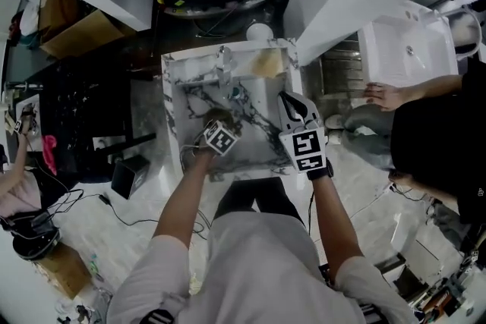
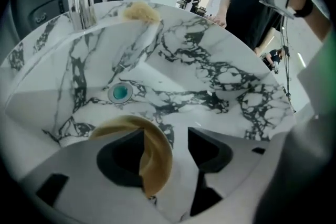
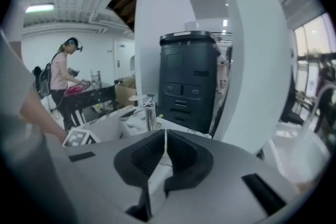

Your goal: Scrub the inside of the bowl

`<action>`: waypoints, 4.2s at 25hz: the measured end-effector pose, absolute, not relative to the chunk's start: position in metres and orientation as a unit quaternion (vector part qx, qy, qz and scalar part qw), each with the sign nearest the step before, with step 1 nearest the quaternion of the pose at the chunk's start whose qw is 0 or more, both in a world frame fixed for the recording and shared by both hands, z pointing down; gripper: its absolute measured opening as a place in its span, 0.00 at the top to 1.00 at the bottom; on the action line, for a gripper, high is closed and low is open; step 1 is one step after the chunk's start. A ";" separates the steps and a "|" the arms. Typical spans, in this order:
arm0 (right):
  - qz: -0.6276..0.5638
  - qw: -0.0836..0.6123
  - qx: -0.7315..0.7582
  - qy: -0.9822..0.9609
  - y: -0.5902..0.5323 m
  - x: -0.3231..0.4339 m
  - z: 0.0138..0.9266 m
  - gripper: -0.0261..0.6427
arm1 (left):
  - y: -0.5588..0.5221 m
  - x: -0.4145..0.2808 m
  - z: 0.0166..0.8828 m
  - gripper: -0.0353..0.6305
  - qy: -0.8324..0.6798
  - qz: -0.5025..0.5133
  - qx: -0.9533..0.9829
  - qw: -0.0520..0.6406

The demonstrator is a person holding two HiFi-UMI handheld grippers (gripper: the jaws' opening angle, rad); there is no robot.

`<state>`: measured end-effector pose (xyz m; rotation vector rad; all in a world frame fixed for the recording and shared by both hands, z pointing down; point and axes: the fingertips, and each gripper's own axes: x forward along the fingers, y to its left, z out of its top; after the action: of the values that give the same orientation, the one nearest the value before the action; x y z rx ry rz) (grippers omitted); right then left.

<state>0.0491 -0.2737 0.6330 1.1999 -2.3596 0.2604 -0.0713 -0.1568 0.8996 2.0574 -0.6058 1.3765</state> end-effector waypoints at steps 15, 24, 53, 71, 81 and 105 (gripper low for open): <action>-0.149 0.530 0.059 -0.833 -0.355 0.009 0.744 0.59 | -0.155 -0.065 0.913 0.62 -0.202 0.516 0.772 0.311; -0.280 0.615 -0.114 -0.728 -0.359 0.018 0.793 0.66 | -0.155 -0.068 0.918 0.77 -0.207 0.515 0.769 0.318; 0.168 0.353 0.112 -0.914 -0.226 0.049 0.619 0.88 | -0.140 -0.019 0.696 0.91 -0.186 0.183 0.868 0.422; 0.086 0.328 0.067 -0.938 -0.154 0.004 0.484 0.87 | -0.106 -0.006 0.509 0.92 -0.070 0.021 0.948 0.311; 0.174 0.301 0.084 -0.934 -0.192 0.024 0.501 0.88 | -0.092 -0.016 0.447 0.92 -0.024 -0.100 0.944 0.314; 0.166 0.157 0.071 -0.971 -0.158 0.004 0.434 0.89 | -0.178 -0.031 0.453 0.92 -0.187 -0.136 0.918 0.323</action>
<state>0.0038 -0.1577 0.4337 0.2025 -2.7795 0.4756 -0.0311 -0.1779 0.4532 2.4077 -0.4917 -0.3570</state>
